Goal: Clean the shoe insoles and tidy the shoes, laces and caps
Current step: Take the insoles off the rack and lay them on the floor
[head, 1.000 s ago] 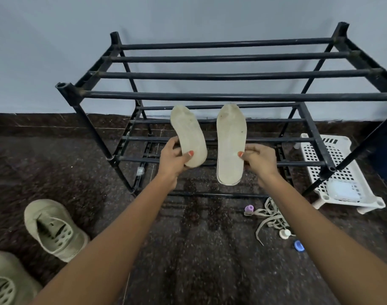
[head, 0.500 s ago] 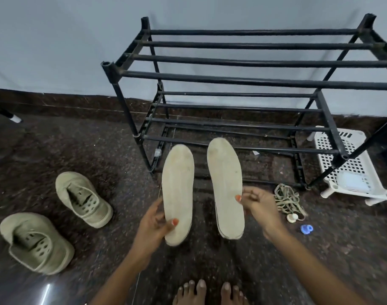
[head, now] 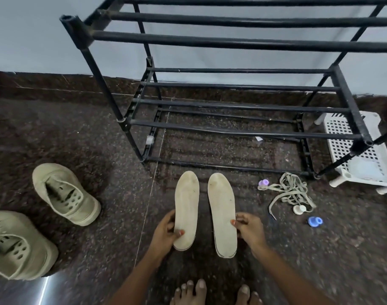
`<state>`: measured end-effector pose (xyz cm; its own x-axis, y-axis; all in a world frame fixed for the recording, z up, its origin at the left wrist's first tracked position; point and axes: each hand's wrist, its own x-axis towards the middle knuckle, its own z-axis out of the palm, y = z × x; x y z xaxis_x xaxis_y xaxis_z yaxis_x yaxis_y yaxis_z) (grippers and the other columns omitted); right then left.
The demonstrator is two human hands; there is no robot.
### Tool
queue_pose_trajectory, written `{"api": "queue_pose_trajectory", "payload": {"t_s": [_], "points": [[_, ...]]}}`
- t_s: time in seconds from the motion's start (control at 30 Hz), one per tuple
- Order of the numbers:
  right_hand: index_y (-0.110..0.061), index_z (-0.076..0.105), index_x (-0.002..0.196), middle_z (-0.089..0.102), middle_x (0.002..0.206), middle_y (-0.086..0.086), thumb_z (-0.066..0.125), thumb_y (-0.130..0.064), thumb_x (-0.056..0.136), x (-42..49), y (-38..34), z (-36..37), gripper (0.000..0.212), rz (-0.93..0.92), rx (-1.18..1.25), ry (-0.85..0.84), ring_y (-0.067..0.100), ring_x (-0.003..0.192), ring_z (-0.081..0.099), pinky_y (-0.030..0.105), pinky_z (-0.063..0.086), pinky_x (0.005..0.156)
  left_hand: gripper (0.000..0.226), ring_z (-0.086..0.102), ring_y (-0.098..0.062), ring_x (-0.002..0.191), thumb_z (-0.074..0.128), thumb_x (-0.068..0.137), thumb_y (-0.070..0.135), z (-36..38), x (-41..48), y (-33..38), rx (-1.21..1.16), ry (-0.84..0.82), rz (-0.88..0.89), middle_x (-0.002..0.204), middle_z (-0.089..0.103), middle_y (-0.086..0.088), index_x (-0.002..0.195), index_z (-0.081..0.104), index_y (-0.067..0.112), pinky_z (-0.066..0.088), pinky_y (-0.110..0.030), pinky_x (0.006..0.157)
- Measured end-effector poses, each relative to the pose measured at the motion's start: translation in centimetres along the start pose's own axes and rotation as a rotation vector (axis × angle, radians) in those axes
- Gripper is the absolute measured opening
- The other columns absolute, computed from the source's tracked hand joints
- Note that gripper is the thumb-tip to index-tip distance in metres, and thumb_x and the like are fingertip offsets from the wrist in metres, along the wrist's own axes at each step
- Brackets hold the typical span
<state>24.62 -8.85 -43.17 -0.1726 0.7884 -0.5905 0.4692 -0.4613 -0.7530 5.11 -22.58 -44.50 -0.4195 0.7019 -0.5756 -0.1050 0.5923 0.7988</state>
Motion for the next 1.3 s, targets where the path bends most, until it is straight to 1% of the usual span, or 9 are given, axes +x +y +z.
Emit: {"api": "queue_pose_trajectory", "payload": {"t_s": [0.07,0.17,0.33,0.47,0.57,0.8,1.1,1.2,1.3], "points": [[-0.017,0.061,0.071,0.065,0.077,0.01,0.061,0.007,0.08,0.8,0.6,0.1,0.026,0.013,-0.049,0.016,0.015,0.064,0.06,0.026,0.054,0.054,0.066,0.064,-0.026,0.098,0.063,0.081,-0.008,0.2,0.9,0.0,0.063,0.008,-0.027,0.1,0.067,-0.003,0.139,0.035,0.006,0.053,-0.04,0.085],[-0.017,0.061,0.071,0.065,0.078,0.01,0.062,0.004,0.08,1.3,1.0,0.2,0.023,0.042,-0.099,0.039,0.014,0.062,0.06,0.029,0.055,0.055,0.058,0.061,-0.022,0.1,0.064,0.084,0.0,0.2,1.6,0.2,0.146,0.038,-0.089,0.102,0.067,-0.006,0.136,0.041,0.009,0.051,-0.039,0.087],[-0.015,0.061,0.07,0.065,0.073,0.006,0.07,-0.003,0.076,1.4,1.0,0.7,0.016,0.061,-0.172,0.1,0.025,0.072,0.065,0.047,0.056,0.071,0.036,0.06,-0.024,0.093,0.056,0.092,0.028,0.7,1.7,1.8,0.488,0.123,-0.062,0.109,0.064,-0.011,0.123,0.053,0.01,0.039,-0.025,0.06],[-0.014,0.063,0.069,0.064,0.072,0.007,0.073,-0.007,0.073,1.4,0.7,0.9,0.013,0.073,-0.19,0.146,0.025,0.075,0.065,0.048,0.054,0.074,0.032,0.062,-0.027,0.092,0.046,0.094,0.042,0.9,1.8,3.1,0.73,0.215,-0.109,0.099,0.065,-0.007,0.108,0.059,0.016,0.047,-0.033,0.073],[-0.012,0.061,0.068,0.065,0.075,0.01,0.072,-0.007,0.074,1.3,0.6,0.8,0.014,0.09,-0.197,0.155,0.027,0.076,0.065,0.048,0.054,0.075,0.03,0.062,-0.027,0.092,0.047,0.095,0.041,1.1,2.0,3.7,0.823,0.231,-0.138,0.098,0.064,-0.007,0.1,0.059,0.014,0.044,-0.031,0.071],[-0.024,0.057,0.06,0.07,0.084,0.012,0.072,-0.017,0.074,1.4,0.8,0.6,0.022,0.133,-0.258,0.15,0.029,0.079,0.066,0.045,0.055,0.076,0.029,0.061,-0.03,0.101,0.054,0.092,0.037,1.2,1.8,4.5,0.879,0.274,-0.17,0.107,0.063,-0.008,0.107,0.056,0.013,0.046,-0.035,0.079],[-0.019,0.056,0.06,0.068,0.085,0.013,0.068,-0.011,0.078,0.4,-1.2,-1.1,0.024,0.064,-0.249,0.135,0.028,0.079,0.064,0.04,0.052,0.079,0.027,0.061,-0.03,0.1,0.054,0.093,0.025,1.5,1.3,8.4,0.818,0.28,0.028,0.112,0.062,-0.009,0.116,0.053,0.012,0.047,-0.037,0.079],[-0.016,0.06,0.069,0.068,0.088,0.009,0.065,-0.012,0.08,-0.4,-2.8,-2.3,0.012,0.02,-0.267,0.133,0.024,0.082,0.063,0.033,0.05,0.078,0.021,0.062,-0.03,0.094,0.053,0.092,0.02,1.5,0.8,10.6,0.771,0.283,0.11,0.105,0.065,-0.01,0.111,0.056,0.012,0.048,-0.037,0.077],[-0.02,0.061,0.066,0.068,0.085,0.003,0.061,-0.011,0.081,-1.4,-4.7,-3.6,0.017,-0.052,-0.288,0.146,0.02,0.085,0.062,0.03,0.047,0.08,0.015,0.063,-0.028,0.088,0.049,0.093,0.017,1.5,-0.1,13.0,0.748,0.29,0.17,0.099,0.066,-0.008,0.104,0.06,0.013,0.047,-0.034,0.071]]}}
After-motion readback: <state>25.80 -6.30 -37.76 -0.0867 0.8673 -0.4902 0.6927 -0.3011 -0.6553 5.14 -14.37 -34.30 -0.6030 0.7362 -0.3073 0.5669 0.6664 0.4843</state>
